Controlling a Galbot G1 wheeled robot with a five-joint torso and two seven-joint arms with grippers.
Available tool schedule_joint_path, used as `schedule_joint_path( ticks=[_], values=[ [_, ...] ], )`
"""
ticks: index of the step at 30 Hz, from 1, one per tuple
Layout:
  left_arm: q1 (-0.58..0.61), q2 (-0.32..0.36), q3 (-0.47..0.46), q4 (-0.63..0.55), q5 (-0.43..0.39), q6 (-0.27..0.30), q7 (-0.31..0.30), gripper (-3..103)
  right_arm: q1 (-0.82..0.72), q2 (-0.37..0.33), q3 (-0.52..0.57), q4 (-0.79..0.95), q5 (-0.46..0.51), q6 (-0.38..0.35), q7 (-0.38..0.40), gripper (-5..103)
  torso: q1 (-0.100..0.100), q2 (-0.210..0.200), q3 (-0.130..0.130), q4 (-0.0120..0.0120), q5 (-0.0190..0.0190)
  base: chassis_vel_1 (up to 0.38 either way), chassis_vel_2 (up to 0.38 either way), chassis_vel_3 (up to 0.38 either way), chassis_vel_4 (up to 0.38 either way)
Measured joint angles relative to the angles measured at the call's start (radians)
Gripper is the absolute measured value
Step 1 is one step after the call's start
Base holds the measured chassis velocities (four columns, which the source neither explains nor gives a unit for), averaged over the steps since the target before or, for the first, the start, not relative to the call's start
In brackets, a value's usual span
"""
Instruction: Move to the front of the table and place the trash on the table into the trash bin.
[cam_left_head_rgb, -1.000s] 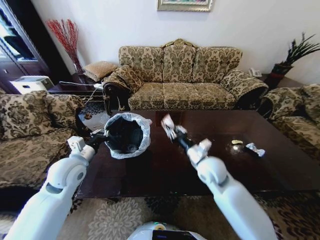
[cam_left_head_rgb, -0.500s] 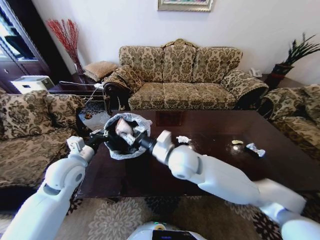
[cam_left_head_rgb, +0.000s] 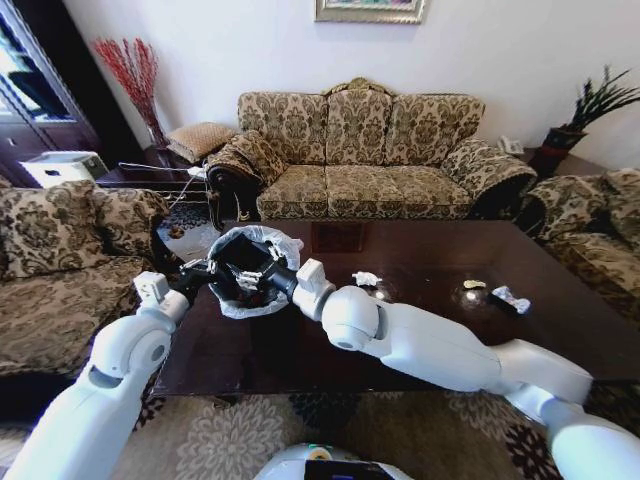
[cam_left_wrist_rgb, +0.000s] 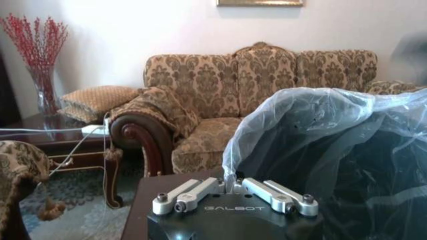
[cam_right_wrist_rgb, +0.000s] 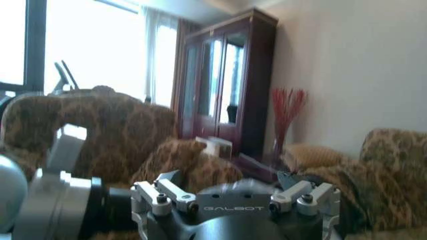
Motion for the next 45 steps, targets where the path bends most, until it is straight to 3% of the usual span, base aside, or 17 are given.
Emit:
schedule_joint_path(
  ticks=[5,7,8,10,14,15,16,19,21,22,24,27,30,37,45],
  values=[
    [-0.004,-0.004,-0.002,0.013,0.0,-0.001,0.005,1,-0.039,-0.058,0.152,0.086,0.044,-0.009,0.008,100,0.0,0.0,0.0,0.0005,-0.0002,0.0,0.0,0.0,0.0],
    [-0.006,-0.009,-0.006,0.014,0.0,-0.001,0.013,1,-0.133,-0.157,0.254,0.125,0.057,-0.008,0.014,100,0.0,0.0,0.0,0.0003,0.0002,0.0,0.0,0.0,0.0],
    [-0.006,-0.009,-0.006,0.014,0.0,-0.001,0.013,1,-0.133,-0.157,0.254,0.125,0.057,-0.008,0.014,100,0.0,0.0,0.0,0.0003,0.0002,0.0,0.0,0.0,0.0],
    [-0.002,-0.011,-0.015,0.01,-0.001,-0.002,0.016,1,-0.31,-0.297,0.37,0.136,0.015,0.028,0.01,100,0.0,0.0,0.0,-0.0009,0.0009,0.0,0.0,0.0,0.0],
    [-0.001,-0.014,-0.02,0.004,-0.006,-0.003,0.017,1,-0.467,-0.358,0.486,0.122,-0.028,0.049,0.007,100,0.0,0.0,0.0,-0.0009,0.0003,0.0,0.0,0.0,0.0],
    [-0.002,-0.014,-0.024,0.0,-0.012,-0.003,0.018,1,-0.592,-0.37,0.577,0.102,-0.055,0.059,0.007,100,0.0,0.0,0.0,-0.0005,0.0003,0.0,0.0,0.0,0.0],
    [-0.006,-0.013,-0.025,-0.004,-0.016,-0.003,0.018,1,-0.73,-0.357,0.676,0.073,-0.091,0.067,-0.001,100,0.0,0.0,0.0,-0.0001,0.0005,0.0,0.0,0.0,0.0],
    [-0.009,-0.011,-0.026,-0.009,-0.019,-0.001,0.017,1,-0.857,-0.319,0.766,0.039,-0.126,0.077,-0.022,100,0.0,0.0,0.0,0.0,0.0002,0.0,0.0,0.0,0.0],
    [-0.007,-0.008,-0.03,-0.017,-0.02,0.001,0.017,1,-1.025,-0.226,0.866,-0.025,-0.191,0.117,-0.066,100,0.0,0.0,0.0,0.0001,0.0002,0.0,0.0,0.0,0.0],
    [-0.007,-0.008,-0.03,-0.017,-0.02,0.001,0.017,1,-1.025,-0.226,0.866,-0.025,-0.191,0.117,-0.066,100,0.0,0.0,0.0,0.0001,0.0002,0.0,0.0,0.0,0.0],
    [-0.003,-0.008,-0.031,-0.018,-0.02,0.001,0.017,1,-1.118,-0.15,0.913,-0.071,-0.239,0.153,-0.1,100,0.0,0.0,0.0,-0.0003,0.0001,0.0,0.0,0.0,0.0],
    [-0.003,-0.007,-0.031,-0.018,-0.02,0.001,0.017,1,-1.16,-0.09,0.936,-0.118,-0.261,0.179,-0.114,100,0.0,0.0,0.0,-0.0002,-0.0001,0.0,0.0,0.0,0.0],
    [-0.005,-0.007,-0.03,-0.018,-0.02,0.0,0.016,1,-1.161,-0.06,0.954,-0.172,-0.264,0.194,-0.13,100,0.0,0.0,0.0,0.0002,-0.0003,0.0,0.0,0.0,0.0],
    [-0.007,-0.015,-0.028,-0.02,-0.02,-0.002,0.017,1,-1.158,-0.041,0.977,-0.215,-0.256,0.202,-0.108,95,0.0,0.0,0.0,0.0003,0.0,0.0,0.0,0.0,0.0],
    [0.009,-0.022,-0.028,-0.026,-0.018,-0.003,0.02,1,-1.264,-0.075,1.04,-0.134,-0.218,0.2,-0.076,88,0.0,0.0,0.0,-0.0002,-0.0001,0.0,0.0,0.0,0.0]
  ],
)
